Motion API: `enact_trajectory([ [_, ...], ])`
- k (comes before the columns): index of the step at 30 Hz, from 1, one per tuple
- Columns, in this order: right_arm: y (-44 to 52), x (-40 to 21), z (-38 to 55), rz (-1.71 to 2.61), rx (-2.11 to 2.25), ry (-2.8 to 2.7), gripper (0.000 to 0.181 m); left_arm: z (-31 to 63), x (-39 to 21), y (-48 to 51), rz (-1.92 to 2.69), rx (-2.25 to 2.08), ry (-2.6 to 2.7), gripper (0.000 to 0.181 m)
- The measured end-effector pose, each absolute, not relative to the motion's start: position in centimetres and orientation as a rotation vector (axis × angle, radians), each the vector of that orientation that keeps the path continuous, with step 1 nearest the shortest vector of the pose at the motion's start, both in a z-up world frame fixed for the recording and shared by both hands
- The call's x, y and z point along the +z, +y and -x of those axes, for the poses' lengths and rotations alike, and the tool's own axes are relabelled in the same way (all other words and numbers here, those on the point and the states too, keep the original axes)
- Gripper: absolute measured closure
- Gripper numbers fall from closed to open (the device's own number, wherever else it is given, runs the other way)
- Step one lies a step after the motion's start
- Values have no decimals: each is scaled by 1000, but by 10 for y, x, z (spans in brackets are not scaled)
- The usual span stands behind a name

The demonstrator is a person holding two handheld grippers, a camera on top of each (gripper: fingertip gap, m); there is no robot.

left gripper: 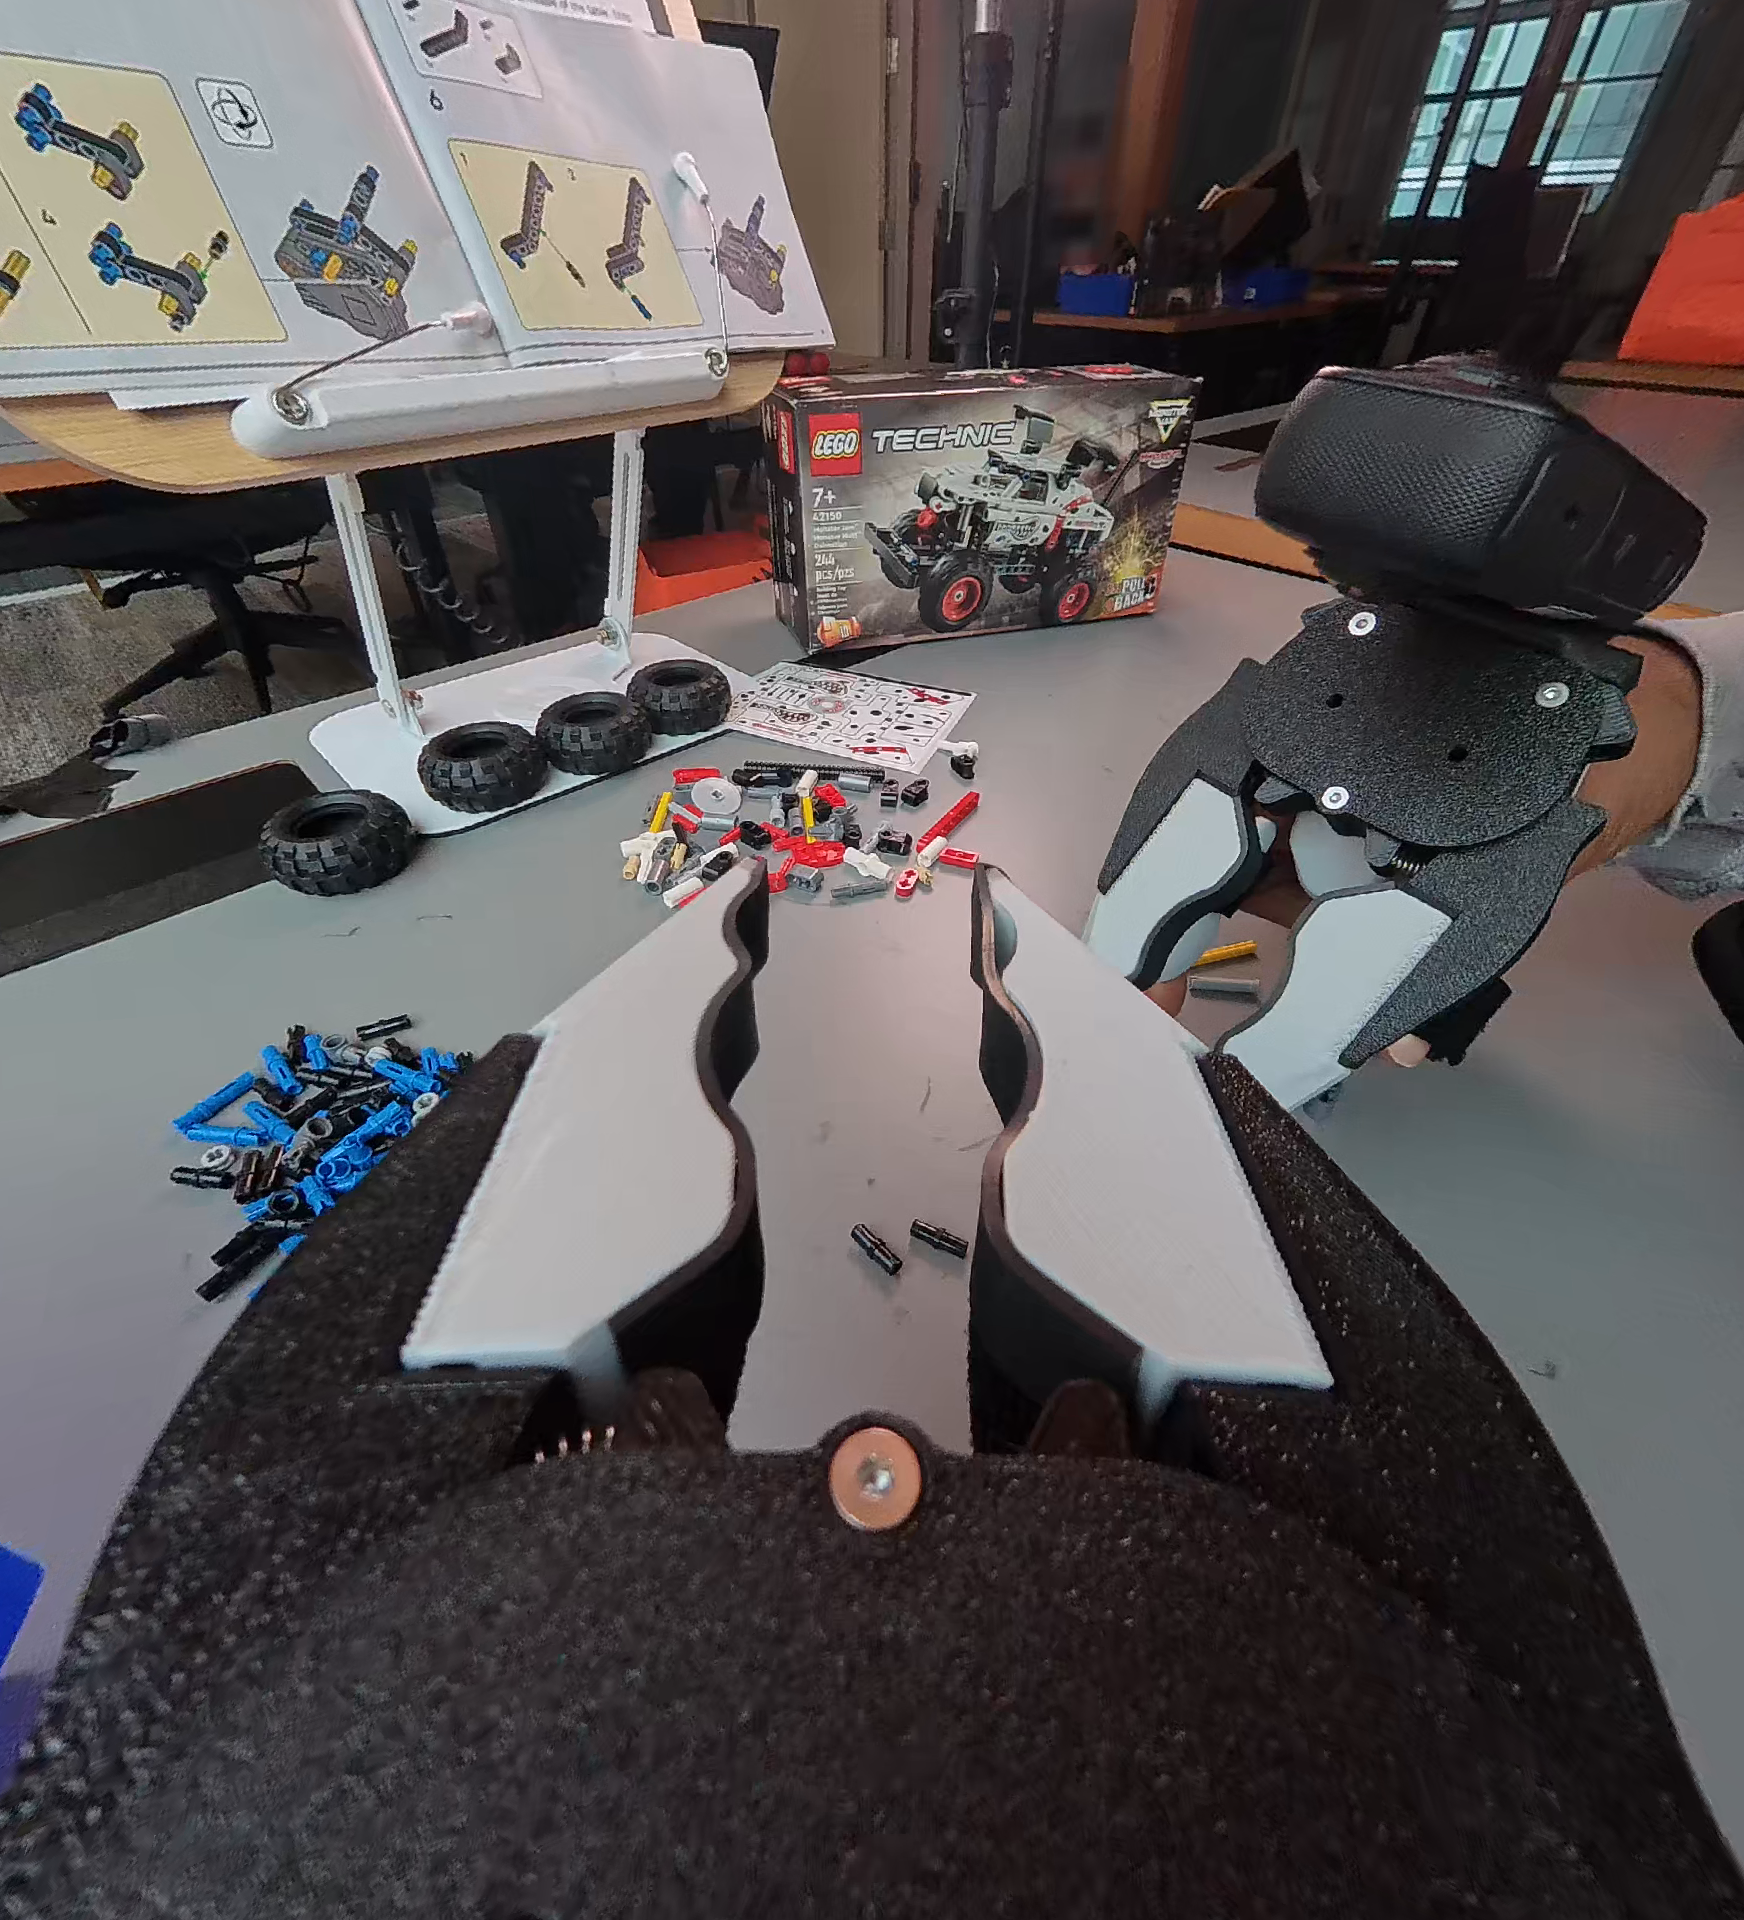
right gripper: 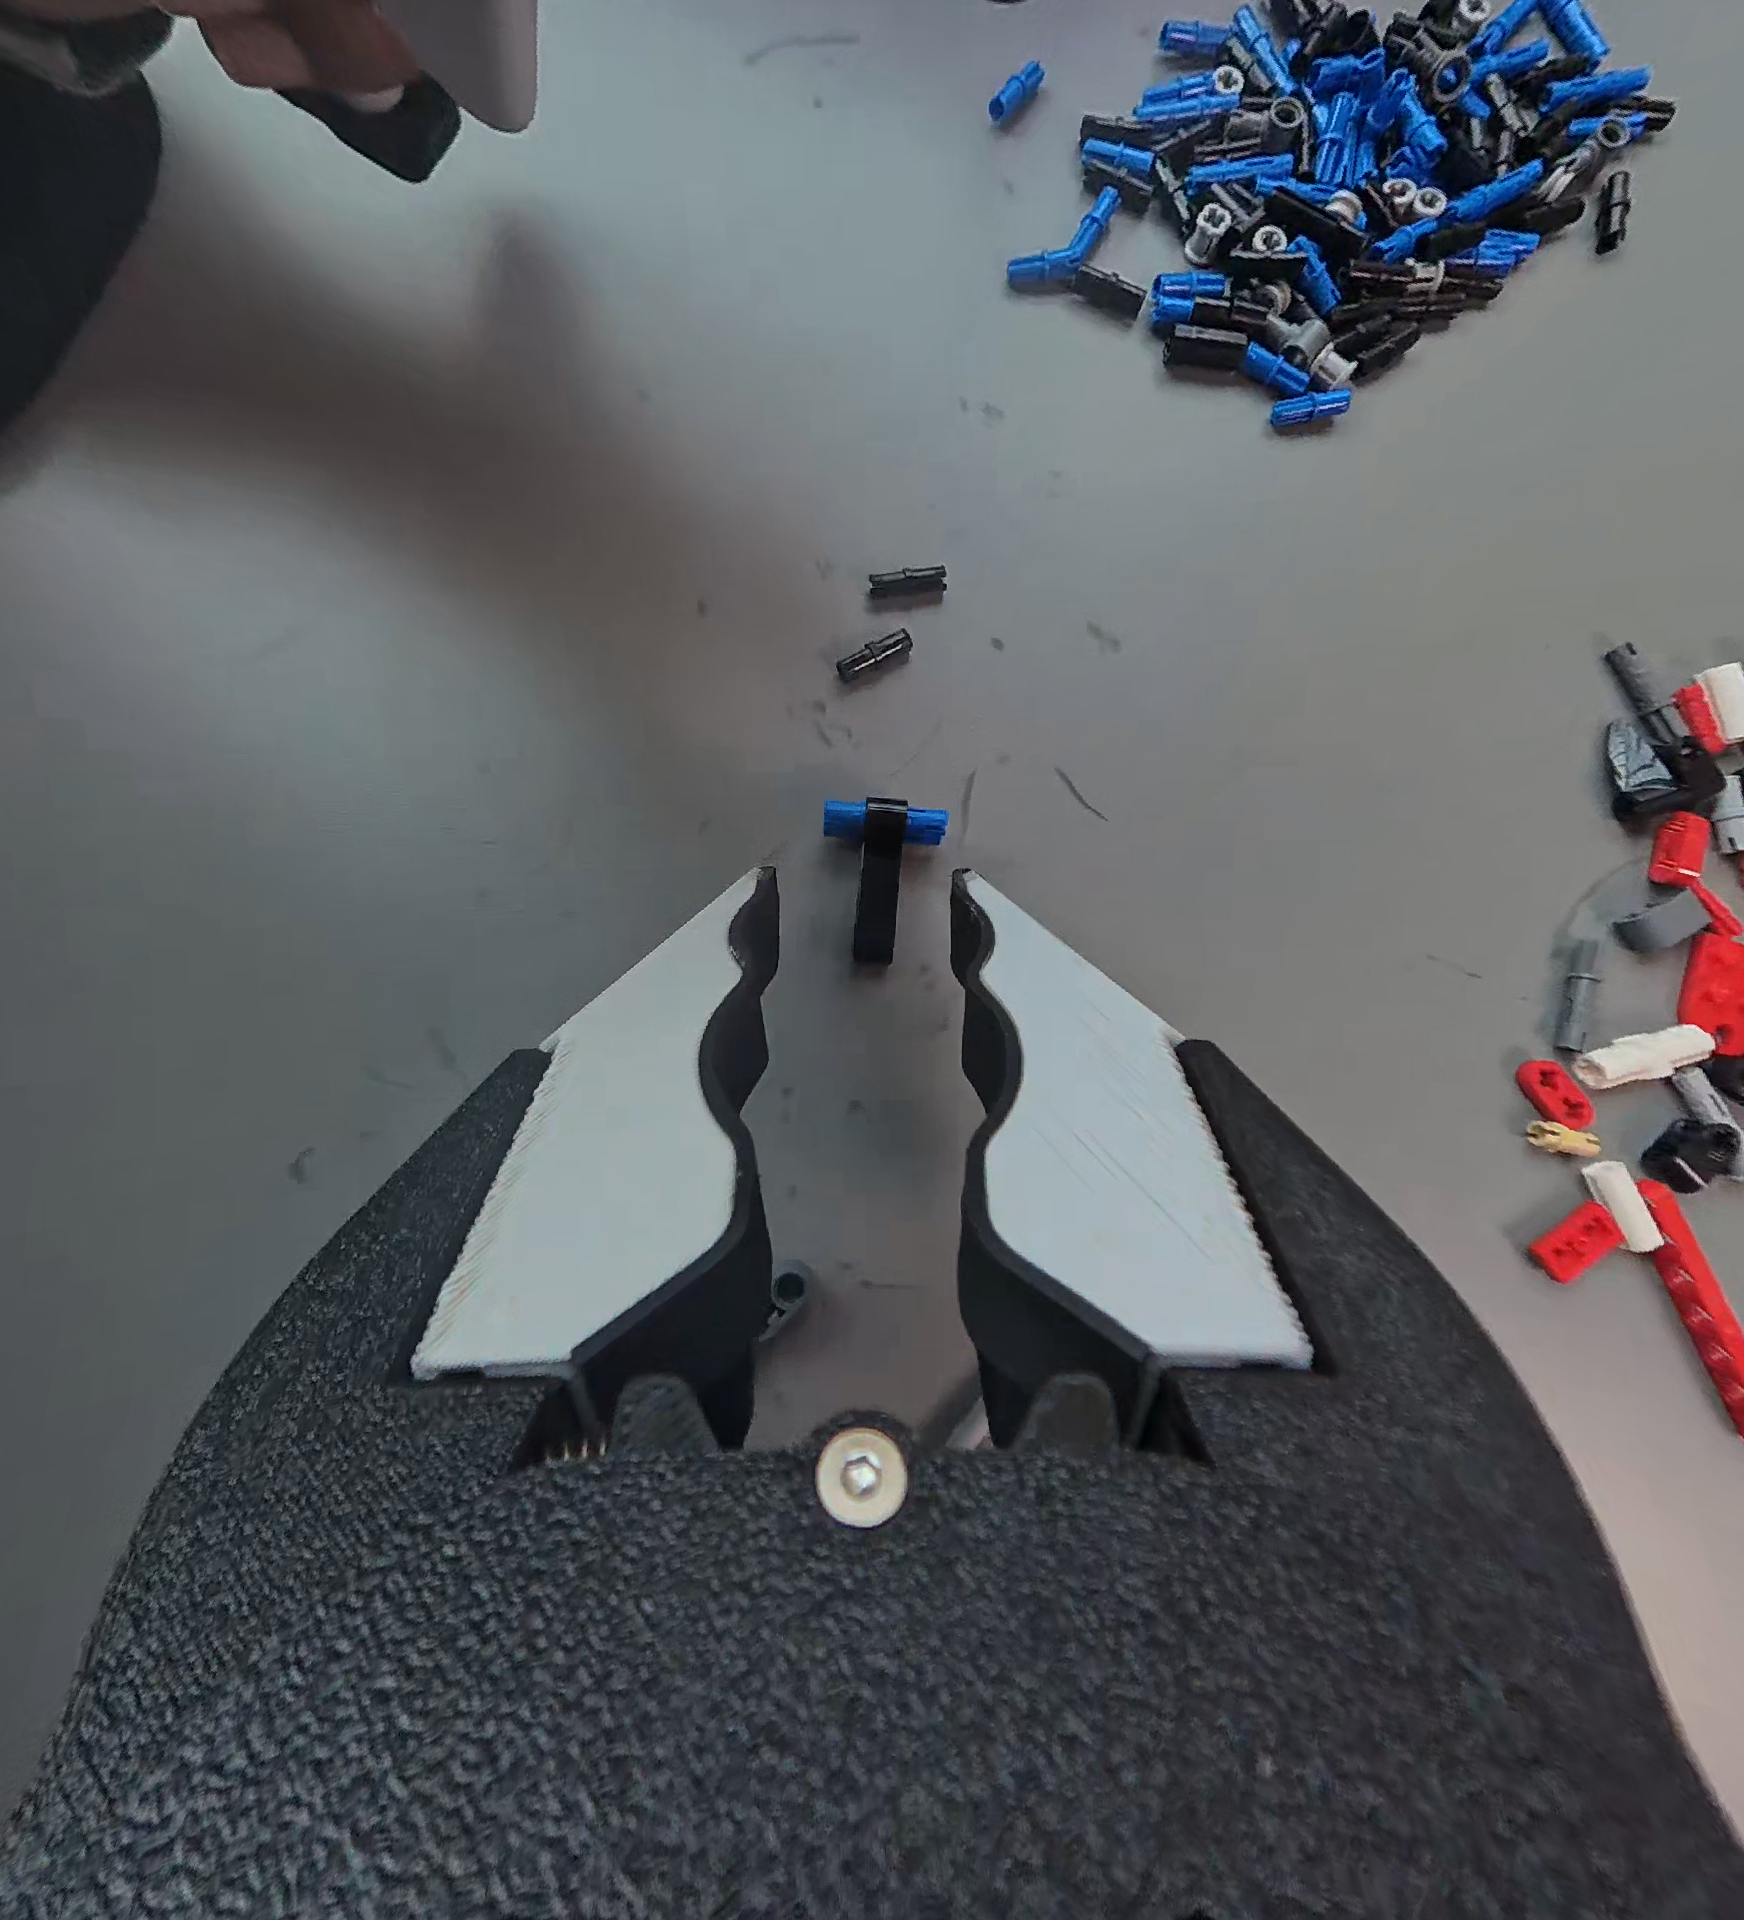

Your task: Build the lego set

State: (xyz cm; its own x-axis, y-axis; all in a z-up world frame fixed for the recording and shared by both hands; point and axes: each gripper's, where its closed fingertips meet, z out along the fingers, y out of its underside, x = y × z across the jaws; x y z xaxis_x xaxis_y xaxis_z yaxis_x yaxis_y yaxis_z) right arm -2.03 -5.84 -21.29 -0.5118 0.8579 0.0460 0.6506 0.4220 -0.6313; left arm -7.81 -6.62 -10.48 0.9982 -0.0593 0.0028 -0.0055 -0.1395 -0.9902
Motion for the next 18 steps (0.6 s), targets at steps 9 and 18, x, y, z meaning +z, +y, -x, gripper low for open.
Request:
enact_trajectory([
  [9, -60, -223, 12, 1288, 769, -2378, 154, 77, -112, -64, 1733, -53, 54, 142],
  [18, -58, -223, 11, 1302, 785, -2377, 162, 76, -115, -63, 1743, -58, 61, 142],
])
